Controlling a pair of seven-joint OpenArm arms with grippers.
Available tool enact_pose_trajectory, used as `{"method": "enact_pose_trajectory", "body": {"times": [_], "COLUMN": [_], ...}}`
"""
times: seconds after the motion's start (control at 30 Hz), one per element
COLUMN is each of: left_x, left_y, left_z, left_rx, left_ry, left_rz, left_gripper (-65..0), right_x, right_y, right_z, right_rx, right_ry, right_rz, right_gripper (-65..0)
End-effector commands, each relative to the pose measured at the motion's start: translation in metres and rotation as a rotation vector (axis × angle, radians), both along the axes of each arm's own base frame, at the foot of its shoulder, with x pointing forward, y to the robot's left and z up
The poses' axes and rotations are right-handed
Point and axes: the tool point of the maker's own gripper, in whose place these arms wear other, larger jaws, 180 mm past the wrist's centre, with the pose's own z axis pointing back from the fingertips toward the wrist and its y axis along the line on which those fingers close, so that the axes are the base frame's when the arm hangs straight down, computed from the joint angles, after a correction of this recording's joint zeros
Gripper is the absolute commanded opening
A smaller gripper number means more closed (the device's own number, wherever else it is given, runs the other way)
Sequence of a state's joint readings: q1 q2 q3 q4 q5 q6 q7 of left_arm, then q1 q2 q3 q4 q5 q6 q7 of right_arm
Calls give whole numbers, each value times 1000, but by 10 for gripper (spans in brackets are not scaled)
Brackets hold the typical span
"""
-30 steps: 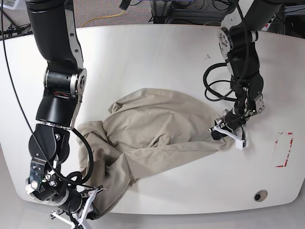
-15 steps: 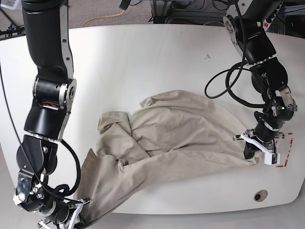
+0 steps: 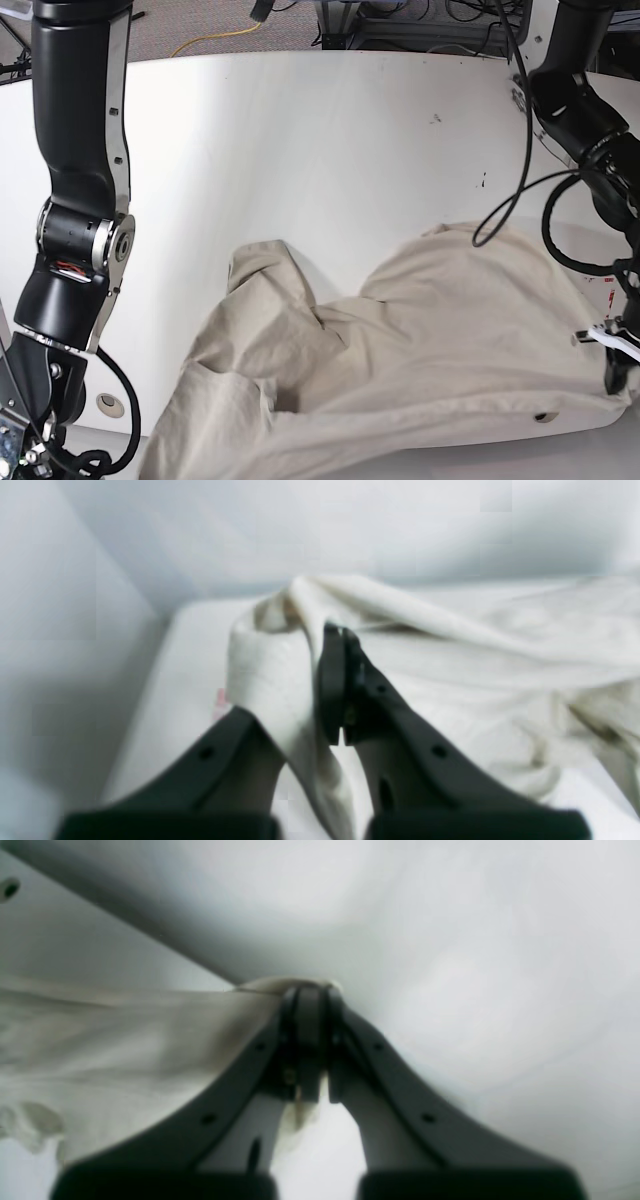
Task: Fold the T-shirt properly
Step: 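Raise the shirt high with both grippers, stretching it between them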
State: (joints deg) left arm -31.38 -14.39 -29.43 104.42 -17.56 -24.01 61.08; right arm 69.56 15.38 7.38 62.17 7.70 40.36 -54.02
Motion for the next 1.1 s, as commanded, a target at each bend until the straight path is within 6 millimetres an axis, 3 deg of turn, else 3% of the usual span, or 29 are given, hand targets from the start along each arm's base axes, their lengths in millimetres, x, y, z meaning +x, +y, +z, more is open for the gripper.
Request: {"method": "enact_pose_trajectory", "body": {"times": [0.0,0.2,0.37,0.5,0.63,0.9,1.07], "left_x": [-2,-2,1,2,2,-10,-25], "left_y": [11,22,26,23,17,-4,-12], "left_z": [50,111,123,120,90,26,-15], "left_rx": [51,100,117,122,130,124,133], "left_ry": [-114,-215,-212,-202,-113,5,94], "left_rz": [19,39,42,25,-17,-99,-124], "left_gripper": [-650,-650,-650,-650,-650,-650,-650], "right_x": [-5,-6,-11,-24,-41,-63,-81], "right_y": [-2,-7,-16,-26,-28,-30,-27], "right_z": [63,53,50,66,91,6,-33], "right_rx": [15,-8,-29,-70,-99,-97,-105], "right_ry": [-137,-79,-45,-80,-151,-84,-59], "right_rz": [3,-20,-48,-86,-99,-94,-99], "right_gripper": [-650,-650,-650,-650,-650,-650,-650]}}
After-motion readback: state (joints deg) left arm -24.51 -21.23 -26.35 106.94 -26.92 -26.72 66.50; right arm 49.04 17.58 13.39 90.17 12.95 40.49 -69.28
